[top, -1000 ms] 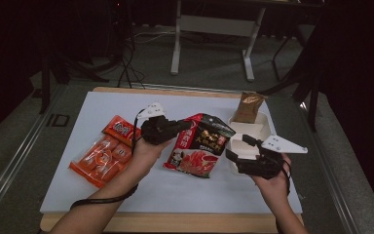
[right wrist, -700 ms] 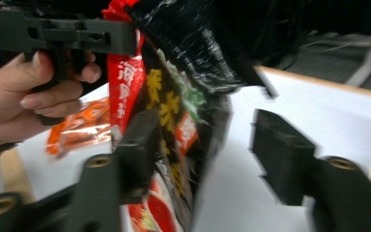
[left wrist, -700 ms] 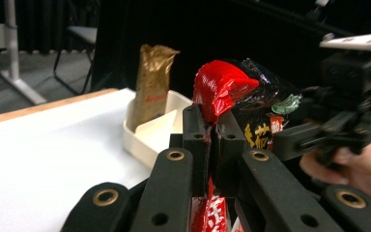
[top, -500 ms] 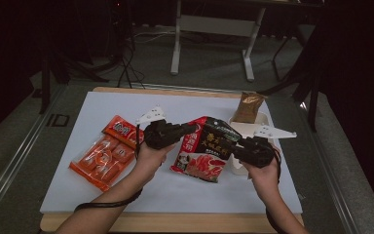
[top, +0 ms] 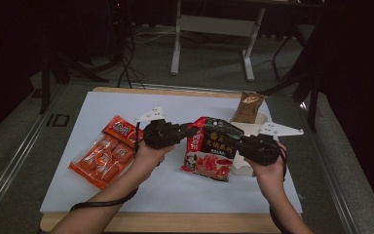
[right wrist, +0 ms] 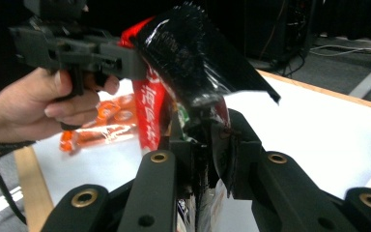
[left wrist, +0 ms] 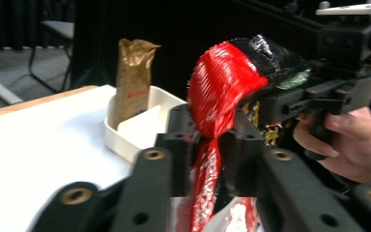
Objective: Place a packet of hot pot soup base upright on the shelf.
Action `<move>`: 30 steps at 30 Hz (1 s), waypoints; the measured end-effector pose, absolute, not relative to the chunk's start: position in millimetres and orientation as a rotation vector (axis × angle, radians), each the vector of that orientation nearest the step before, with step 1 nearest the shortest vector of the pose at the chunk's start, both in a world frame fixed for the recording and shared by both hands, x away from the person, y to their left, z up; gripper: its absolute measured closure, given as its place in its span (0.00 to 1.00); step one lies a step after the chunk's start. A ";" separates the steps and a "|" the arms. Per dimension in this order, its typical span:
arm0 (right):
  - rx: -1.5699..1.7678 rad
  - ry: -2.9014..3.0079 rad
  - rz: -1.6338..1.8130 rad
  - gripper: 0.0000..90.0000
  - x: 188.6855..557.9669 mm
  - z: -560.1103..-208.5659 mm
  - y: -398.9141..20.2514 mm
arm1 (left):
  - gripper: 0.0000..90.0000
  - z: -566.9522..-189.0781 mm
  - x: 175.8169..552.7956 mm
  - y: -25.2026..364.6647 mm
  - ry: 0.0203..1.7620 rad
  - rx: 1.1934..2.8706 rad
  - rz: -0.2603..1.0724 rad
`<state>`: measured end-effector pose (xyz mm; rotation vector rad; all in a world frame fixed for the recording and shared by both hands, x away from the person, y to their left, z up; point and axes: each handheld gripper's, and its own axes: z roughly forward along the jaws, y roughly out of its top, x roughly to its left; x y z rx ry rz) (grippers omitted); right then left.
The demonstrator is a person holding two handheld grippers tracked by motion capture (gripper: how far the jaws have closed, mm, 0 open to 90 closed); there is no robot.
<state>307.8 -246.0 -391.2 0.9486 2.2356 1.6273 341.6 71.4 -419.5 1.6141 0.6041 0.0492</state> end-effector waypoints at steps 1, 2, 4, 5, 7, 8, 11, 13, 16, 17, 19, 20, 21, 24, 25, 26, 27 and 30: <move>0.944 2.230 1.625 0.86 308.0 -390.1 -245.9 | 0.77 -417.9 340.9 70.9 0.597 1.628 0.055; 0.936 2.225 1.622 0.86 307.9 -388.2 -245.6 | 0.74 -417.2 339.9 70.5 0.590 1.630 0.069; 0.931 2.223 1.626 0.86 308.0 -386.8 -245.6 | 0.66 -416.5 339.6 70.7 0.585 1.636 0.074; 0.928 2.211 1.625 0.86 308.1 -384.3 -246.0 | 0.63 -415.5 338.9 71.4 0.582 1.643 0.075; 0.930 2.203 1.635 0.86 309.0 -381.7 -247.4 | 0.55 -415.5 338.1 72.2 0.578 1.645 0.067; 0.930 2.199 1.641 0.86 309.2 -380.3 -248.2 | 0.54 -415.7 337.9 73.0 0.582 1.655 0.053; 0.918 2.192 1.650 0.86 309.7 -374.8 -249.1 | 0.44 -418.0 335.9 75.6 0.584 1.657 0.047; 0.905 2.192 1.642 0.86 309.3 -371.2 -248.7 | 0.34 -419.8 334.0 78.3 0.579 1.639 0.031; 0.893 2.184 1.636 0.86 308.6 -366.6 -249.0 | 0.24 -420.6 331.5 80.7 0.566 1.645 0.046; 0.889 2.182 1.639 0.86 308.9 -365.1 -249.4 | 0.21 -421.0 330.1 82.1 0.566 1.646 0.062; 0.888 2.165 1.648 0.86 310.0 -359.4 -251.2 | 0.16 -423.0 326.7 84.8 0.589 1.638 0.100; 0.886 2.163 1.648 0.86 310.3 -358.0 -251.4 | 0.14 -423.7 325.9 85.7 0.595 1.650 0.109; 0.881 2.160 1.644 0.86 310.6 -355.9 -251.6 | 0.13 -425.2 324.8 86.8 0.601 1.659 0.111; 0.867 2.147 1.640 0.86 312.6 -350.1 -252.9 | 0.02 -428.5 321.4 88.8 0.616 1.686 0.112; 0.868 2.144 1.637 0.86 313.1 -348.3 -253.6 | 0.01 -430.0 320.0 90.5 0.612 1.688 0.114; 0.867 2.139 1.635 0.86 314.1 -346.6 -254.5 | 0.01 -431.8 318.1 92.2 0.615 1.694 0.118; 0.869 2.131 1.639 0.86 315.4 -344.6 -256.0 | 0.01 -433.3 316.4 93.5 0.621 1.701 0.130; 0.873 2.113 1.642 0.86 318.7 -340.3 -259.9 | 0.01 -438.1 311.6 96.1 0.633 1.717 0.150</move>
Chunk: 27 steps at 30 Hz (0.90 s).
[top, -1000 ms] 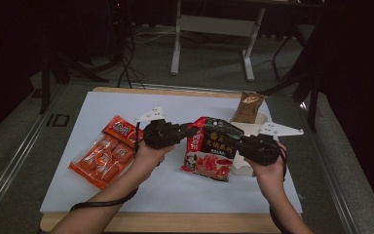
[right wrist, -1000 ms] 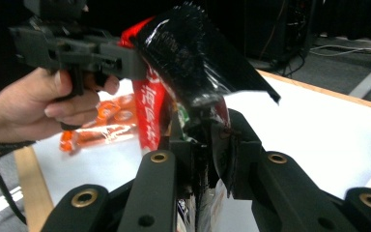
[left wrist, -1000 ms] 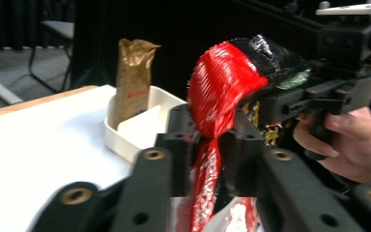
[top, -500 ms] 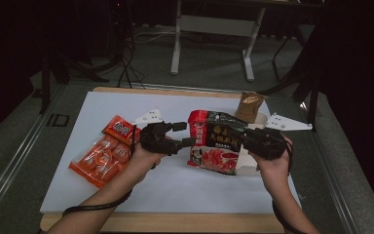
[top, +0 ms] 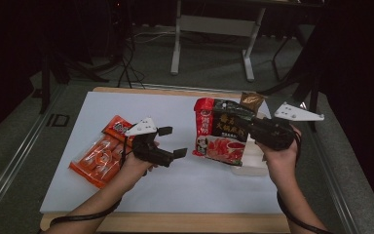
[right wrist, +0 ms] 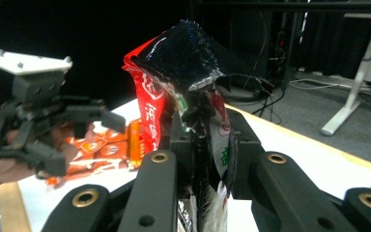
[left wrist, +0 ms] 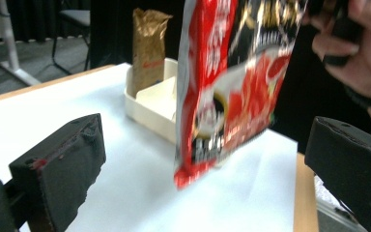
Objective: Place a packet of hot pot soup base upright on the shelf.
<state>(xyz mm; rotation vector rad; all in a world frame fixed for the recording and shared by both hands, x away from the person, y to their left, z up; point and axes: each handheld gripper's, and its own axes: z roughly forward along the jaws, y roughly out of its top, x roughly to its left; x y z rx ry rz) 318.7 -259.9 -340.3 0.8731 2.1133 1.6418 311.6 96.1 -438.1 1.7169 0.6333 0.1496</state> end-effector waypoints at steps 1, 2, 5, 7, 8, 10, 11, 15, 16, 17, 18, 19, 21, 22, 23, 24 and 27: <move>0.874 2.106 1.646 0.86 320.1 -338.9 -261.6 | 0.01 -440.2 309.6 96.8 0.632 1.721 0.159; 0.878 2.099 1.644 0.86 321.5 -337.6 -263.3 | 0.01 -442.3 307.6 97.2 0.633 1.729 0.162; 0.885 2.082 1.634 0.86 326.5 -334.3 -268.5 | 0.01 -449.8 301.1 98.3 0.626 1.766 0.182; 0.890 2.074 1.619 0.86 330.2 -331.5 -272.4 | 0.01 -455.5 296.8 100.6 0.624 1.788 0.179; 0.895 2.070 1.616 0.86 332.0 -330.2 -274.5 | 0.01 -457.3 295.1 101.6 0.626 1.791 0.186; 0.903 2.061 1.609 0.86 335.6 -328.2 -279.1 | 0.01 -462.2 290.8 106.0 0.627 1.799 0.202; 0.918 2.051 1.614 0.86 338.2 -326.9 -283.2 | 0.01 -464.1 289.3 107.6 0.629 1.799 0.197; 0.943 2.018 1.623 0.85 345.9 -323.9 -296.4 | 0.01 -474.6 280.5 115.6 0.629 1.815 0.198; 0.948 2.013 1.618 0.85 348.0 -323.1 -299.9 | 0.01 -477.4 278.6 117.7 0.631 1.818 0.199; 0.948 2.013 1.618 0.85 348.0 -323.1 -299.9 | 0.01 -477.4 278.6 117.7 0.631 1.818 0.199; 0.959 1.998 1.603 0.85 352.5 -321.8 -307.3 | 0.01 -483.1 275.1 121.9 0.645 1.811 0.184; 0.964 1.995 1.598 0.85 353.9 -321.5 -309.5 | 0.01 -485.9 273.6 123.6 0.649 1.810 0.184; 0.984 1.977 1.580 0.85 357.7 -321.4 -315.5 | 0.01 -491.0 270.7 125.9 0.658 1.825 0.182; 0.990 1.971 1.573 0.85 359.6 -321.6 -318.5 | 0.01 -493.2 268.9 126.9 0.660 1.827 0.182; 0.997 1.963 1.566 0.85 361.3 -322.0 -321.4 | 0.01 -495.3 267.2 127.5 0.662 1.830 0.182; 1.005 1.956 1.559 0.85 363.1 -322.8 -324.4 | 0.01 -497.1 265.8 128.0 0.664 1.834 0.178; 1.037 1.937 1.547 0.85 369.4 -327.4 -333.9 | 0.01 -502.6 260.5 129.9 0.659 1.843 0.193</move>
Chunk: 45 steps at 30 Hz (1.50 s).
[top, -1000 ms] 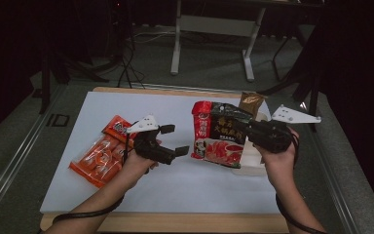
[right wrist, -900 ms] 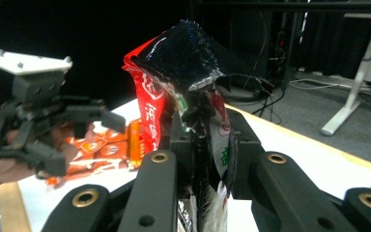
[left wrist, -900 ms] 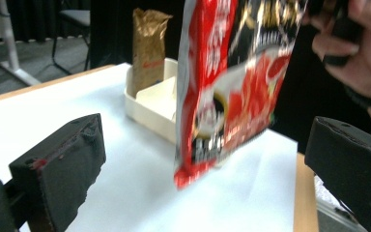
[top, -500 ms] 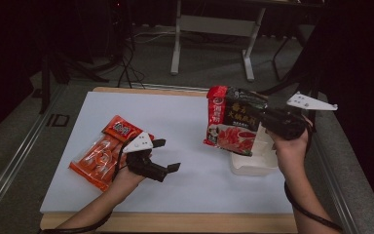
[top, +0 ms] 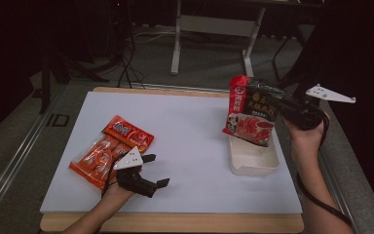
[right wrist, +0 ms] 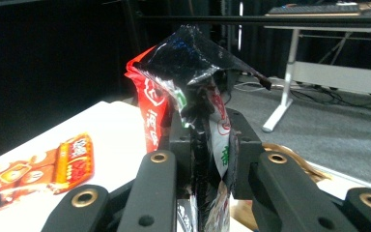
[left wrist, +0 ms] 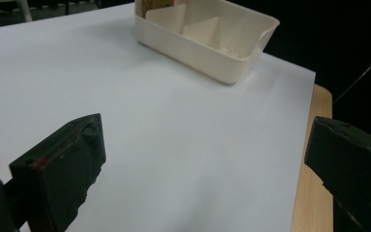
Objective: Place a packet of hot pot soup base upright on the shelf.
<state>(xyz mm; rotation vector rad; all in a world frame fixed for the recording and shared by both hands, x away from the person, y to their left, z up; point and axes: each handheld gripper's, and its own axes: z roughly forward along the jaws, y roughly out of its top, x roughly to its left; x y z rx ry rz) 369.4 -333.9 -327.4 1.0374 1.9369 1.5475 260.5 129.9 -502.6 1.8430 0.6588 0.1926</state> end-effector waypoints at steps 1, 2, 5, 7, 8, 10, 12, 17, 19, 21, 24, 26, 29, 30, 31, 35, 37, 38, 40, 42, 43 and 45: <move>1.046 1.934 1.544 0.85 371.4 -329.4 -336.7 | 0.01 -503.7 259.1 130.3 0.662 1.843 0.197; 1.048 1.934 1.541 0.85 372.9 -331.0 -338.6 | 0.01 -504.9 257.9 131.2 0.663 1.845 0.195; 1.052 1.936 1.526 0.85 380.3 -337.6 -344.8 | 0.01 -508.0 253.9 135.1 0.682 1.834 0.186; 1.059 1.937 1.512 0.85 385.2 -342.2 -348.4 | 0.01 -509.7 251.3 137.6 0.689 1.836 0.194; 1.062 1.935 1.510 0.85 386.8 -343.9 -349.4 | 0.01 -510.8 249.9 138.7 0.697 1.829 0.191; 1.069 1.935 1.497 0.85 391.0 -348.3 -351.5 | 0.01 -513.6 248.4 140.6 0.709 1.828 0.183; 1.070 1.944 1.479 0.85 395.9 -353.0 -351.8 | 0.01 -515.8 247.0 141.0 0.715 1.832 0.186; 1.061 1.956 1.455 0.85 407.9 -367.4 -351.8 | 0.01 -516.4 247.3 140.5 0.713 1.815 0.183; 1.069 1.953 1.442 0.85 412.0 -373.0 -351.7 | 0.01 -517.8 248.0 140.2 0.716 1.813 0.183; 1.081 1.948 1.440 0.85 416.5 -378.5 -352.8 | 0.01 -519.1 248.4 139.5 0.719 1.816 0.175; 1.083 1.948 1.432 0.85 421.3 -383.6 -354.8 | 0.01 -519.5 248.2 139.2 0.716 1.817 0.180; 1.085 1.949 1.422 0.85 424.0 -387.5 -356.0 | 0.01 -519.2 248.3 139.8 0.720 1.813 0.181; 1.079 1.966 1.432 0.85 425.9 -391.8 -356.4 | 0.01 -519.2 249.6 141.4 0.729 1.800 0.176; 1.079 1.966 1.432 0.85 425.9 -391.8 -356.4 | 0.01 -519.2 249.6 141.4 0.729 1.800 0.176; 1.075 1.966 1.464 0.84 426.2 -393.3 -356.9 | 0.01 -519.5 250.3 142.0 0.733 1.796 0.179; 1.074 1.992 1.492 0.83 428.7 -398.9 -355.0 | 0.01 -520.2 250.9 142.0 0.736 1.796 0.173; 1.071 2.007 1.497 0.83 429.7 -403.2 -353.3 | 0.01 -520.0 250.7 141.8 0.731 1.800 0.177; 1.073 2.009 1.499 0.83 429.9 -404.8 -353.1 | 0.01 -520.0 250.7 141.8 0.731 1.800 0.177; 1.080 2.002 1.512 0.82 429.4 -408.3 -353.9 | 0.01 -520.6 251.1 142.4 0.734 1.799 0.176; 1.082 1.989 1.527 0.82 428.4 -410.5 -355.7 | 0.01 -521.1 251.3 142.7 0.736 1.798 0.171; 1.083 1.983 1.536 0.82 428.1 -411.6 -356.7 | 0.01 -521.3 251.4 142.6 0.736 1.799 0.172; 1.085 1.972 1.548 0.82 427.4 -414.4 -359.4 | 0.01 -521.7 251.6 142.5 0.736 1.800 0.168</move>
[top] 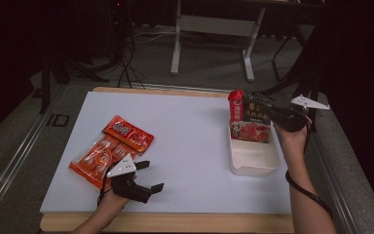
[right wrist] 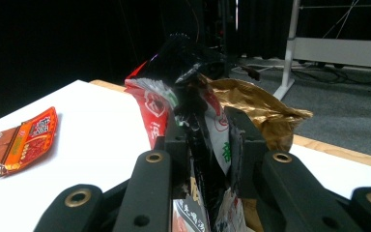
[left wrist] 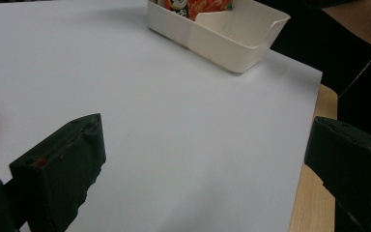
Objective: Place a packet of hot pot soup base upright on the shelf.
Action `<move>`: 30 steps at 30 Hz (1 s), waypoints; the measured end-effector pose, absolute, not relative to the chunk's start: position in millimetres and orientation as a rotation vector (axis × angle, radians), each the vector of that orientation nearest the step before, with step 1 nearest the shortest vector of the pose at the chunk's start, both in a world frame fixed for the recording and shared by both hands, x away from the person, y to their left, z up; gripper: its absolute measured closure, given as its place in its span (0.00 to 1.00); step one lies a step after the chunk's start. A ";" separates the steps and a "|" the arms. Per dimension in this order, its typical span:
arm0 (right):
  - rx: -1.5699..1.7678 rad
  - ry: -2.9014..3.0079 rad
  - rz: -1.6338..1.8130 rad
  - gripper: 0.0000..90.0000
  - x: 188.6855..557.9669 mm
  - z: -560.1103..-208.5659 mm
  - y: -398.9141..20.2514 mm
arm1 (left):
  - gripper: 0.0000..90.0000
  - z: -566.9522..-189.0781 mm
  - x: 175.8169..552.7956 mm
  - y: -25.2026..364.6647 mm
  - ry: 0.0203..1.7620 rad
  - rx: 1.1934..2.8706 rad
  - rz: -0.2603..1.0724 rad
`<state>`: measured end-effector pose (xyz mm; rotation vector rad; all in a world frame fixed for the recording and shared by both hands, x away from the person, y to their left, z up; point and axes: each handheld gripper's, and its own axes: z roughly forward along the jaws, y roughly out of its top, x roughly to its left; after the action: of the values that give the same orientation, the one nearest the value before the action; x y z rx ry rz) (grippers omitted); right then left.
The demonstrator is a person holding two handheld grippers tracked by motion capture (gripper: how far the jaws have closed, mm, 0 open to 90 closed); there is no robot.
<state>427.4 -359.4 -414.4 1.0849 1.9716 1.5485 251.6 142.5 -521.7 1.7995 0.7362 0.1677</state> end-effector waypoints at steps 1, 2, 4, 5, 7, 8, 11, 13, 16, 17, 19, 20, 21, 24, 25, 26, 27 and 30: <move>1.085 1.972 1.548 0.82 427.4 -414.4 -359.4 | 0.01 -521.7 251.6 142.5 0.736 1.800 0.168; 1.103 1.968 1.558 0.82 427.7 -417.8 -361.8 | 0.01 -521.6 251.6 142.4 0.737 1.802 0.170; 1.115 1.965 1.560 0.82 427.4 -422.4 -364.1 | 0.01 -521.6 251.7 142.5 0.738 1.802 0.171; 1.115 1.965 1.560 0.82 427.4 -422.4 -364.1 | 0.01 -521.5 251.8 142.6 0.738 1.799 0.169; 1.128 1.952 1.579 0.81 425.0 -426.8 -368.5 | 0.01 -521.5 252.0 143.0 0.739 1.798 0.171; 1.122 1.954 1.578 0.81 424.4 -428.2 -369.4 | 0.01 -521.6 252.1 143.0 0.741 1.797 0.167; 1.121 1.954 1.574 0.81 422.7 -433.0 -372.4 | 0.01 -521.6 252.0 143.0 0.739 1.800 0.170; 1.144 1.929 1.615 0.81 420.6 -440.5 -380.5 | 0.01 -521.4 251.8 142.6 0.737 1.802 0.170; 1.137 1.935 1.600 0.81 418.7 -442.0 -382.8 | 0.01 -522.0 252.1 141.8 0.736 1.809 0.171; 1.141 1.939 1.567 0.81 417.7 -441.3 -382.5 | 0.01 -522.3 252.0 141.4 0.736 1.810 0.170; 1.130 1.947 1.542 0.81 415.9 -441.1 -382.3 | 0.01 -522.4 252.5 141.8 0.735 1.807 0.155; 1.130 1.947 1.542 0.81 415.9 -441.1 -382.3 | 0.01 -522.4 252.5 141.8 0.735 1.807 0.155; 1.137 1.951 1.527 0.81 414.6 -440.5 -382.7 | 0.01 -522.6 253.1 142.3 0.737 1.800 0.143; 1.145 1.962 1.509 0.77 413.3 -438.2 -382.2 | 0.01 -522.6 253.0 142.4 0.738 1.802 0.150; 1.147 1.964 1.494 0.75 412.7 -436.8 -381.4 | 0.01 -522.6 252.9 142.7 0.738 1.796 0.146; 1.157 1.969 1.491 0.73 412.1 -435.4 -381.0 | 0.01 -522.6 252.9 142.7 0.738 1.796 0.146; 1.178 1.962 1.486 0.70 411.2 -433.8 -380.4 | 0.01 -522.5 252.9 142.8 0.735 1.794 0.145; 1.196 1.935 1.483 0.56 406.4 -427.4 -379.4 | 0.01 -522.1 252.8 142.8 0.730 1.793 0.150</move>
<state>406.4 -379.4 -427.4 1.1955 1.9351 1.4826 252.8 142.8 -522.1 1.7932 0.7304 0.1501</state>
